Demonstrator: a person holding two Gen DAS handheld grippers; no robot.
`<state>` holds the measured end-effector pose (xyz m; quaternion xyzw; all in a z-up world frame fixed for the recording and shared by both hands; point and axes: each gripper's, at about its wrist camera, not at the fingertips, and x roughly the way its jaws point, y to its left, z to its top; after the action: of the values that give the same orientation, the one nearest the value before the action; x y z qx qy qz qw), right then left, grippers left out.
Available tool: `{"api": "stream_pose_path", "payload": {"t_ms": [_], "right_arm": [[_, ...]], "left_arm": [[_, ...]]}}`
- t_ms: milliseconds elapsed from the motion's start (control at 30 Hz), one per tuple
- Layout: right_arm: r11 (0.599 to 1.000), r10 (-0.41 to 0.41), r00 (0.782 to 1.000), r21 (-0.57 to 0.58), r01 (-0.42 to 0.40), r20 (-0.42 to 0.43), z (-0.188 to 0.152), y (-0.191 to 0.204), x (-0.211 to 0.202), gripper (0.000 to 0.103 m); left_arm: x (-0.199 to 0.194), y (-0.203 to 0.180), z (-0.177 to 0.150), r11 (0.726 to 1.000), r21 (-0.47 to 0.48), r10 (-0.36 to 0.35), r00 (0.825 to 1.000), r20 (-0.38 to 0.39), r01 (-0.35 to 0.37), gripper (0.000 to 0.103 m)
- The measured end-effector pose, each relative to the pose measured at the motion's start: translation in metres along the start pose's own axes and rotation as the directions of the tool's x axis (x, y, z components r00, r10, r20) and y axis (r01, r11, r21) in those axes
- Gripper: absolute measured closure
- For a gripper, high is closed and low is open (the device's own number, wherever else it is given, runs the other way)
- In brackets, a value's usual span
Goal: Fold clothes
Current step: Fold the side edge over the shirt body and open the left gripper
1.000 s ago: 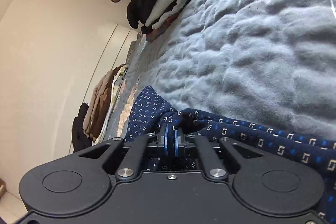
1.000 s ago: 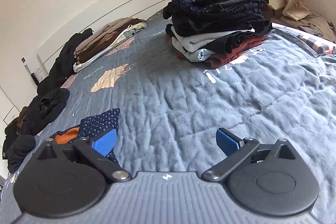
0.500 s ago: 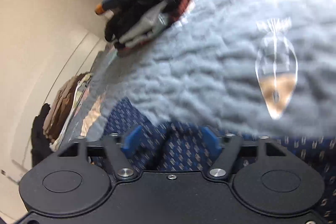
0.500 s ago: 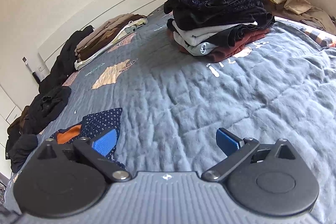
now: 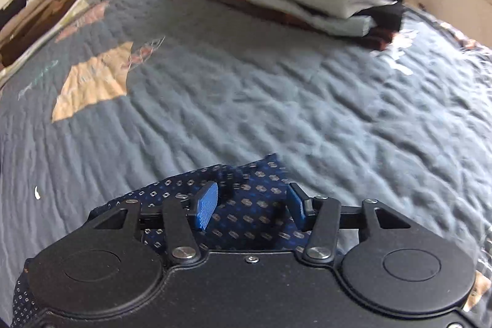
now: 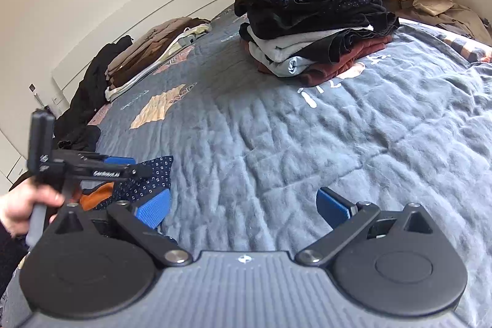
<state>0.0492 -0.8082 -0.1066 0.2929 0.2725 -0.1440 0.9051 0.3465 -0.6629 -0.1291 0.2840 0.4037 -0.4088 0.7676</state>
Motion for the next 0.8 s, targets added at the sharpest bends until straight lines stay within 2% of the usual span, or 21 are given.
{"api": "stream_pose_path", "payload": {"t_ms": [67, 133, 267, 367, 533, 667, 733, 800], "right_arm": [[1.0, 0.001, 1.0, -0.006, -0.001, -0.003, -0.001, 0.001, 0.001, 0.002], [1.0, 0.002, 1.0, -0.012, -0.002, -0.007, -0.001, 0.003, 0.002, 0.002], [1.0, 0.003, 1.0, -0.012, -0.003, -0.009, -0.001, 0.003, 0.003, 0.002], [1.0, 0.003, 1.0, -0.009, -0.004, -0.009, -0.001, 0.003, 0.003, 0.002], [1.0, 0.008, 1.0, -0.01, -0.008, -0.01, -0.001, 0.004, 0.002, 0.002], [1.0, 0.013, 1.0, -0.009, -0.013, -0.007, 0.0, 0.004, 0.001, 0.002], [1.0, 0.014, 1.0, -0.008, -0.014, -0.005, 0.0, 0.004, 0.0, 0.002], [1.0, 0.013, 1.0, -0.004, -0.013, -0.005, 0.001, 0.003, 0.0, 0.002]], "left_arm": [[0.015, 0.005, 0.001, 1.0, 0.002, -0.017, 0.998, -0.064, 0.017, 0.053], [0.024, 0.003, 0.001, 0.999, 0.015, -0.035, 0.995, -0.088, 0.037, 0.054], [0.032, 0.009, 0.005, 0.999, -0.013, -0.048, 0.994, -0.098, 0.047, 0.086], [0.03, 0.02, 0.012, 0.998, -0.063, -0.036, 0.998, -0.058, 0.032, 0.094], [0.024, 0.034, 0.024, 0.989, -0.147, 0.021, 0.999, 0.034, -0.015, 0.097], [0.031, 0.033, 0.029, 0.986, -0.167, 0.023, 1.0, 0.019, -0.019, 0.099], [0.022, 0.027, 0.026, 0.991, -0.132, 0.023, 0.999, 0.026, -0.02, 0.099], [-0.001, 0.025, 0.018, 0.988, -0.153, -0.007, 0.997, 0.082, 0.019, 0.098]]}}
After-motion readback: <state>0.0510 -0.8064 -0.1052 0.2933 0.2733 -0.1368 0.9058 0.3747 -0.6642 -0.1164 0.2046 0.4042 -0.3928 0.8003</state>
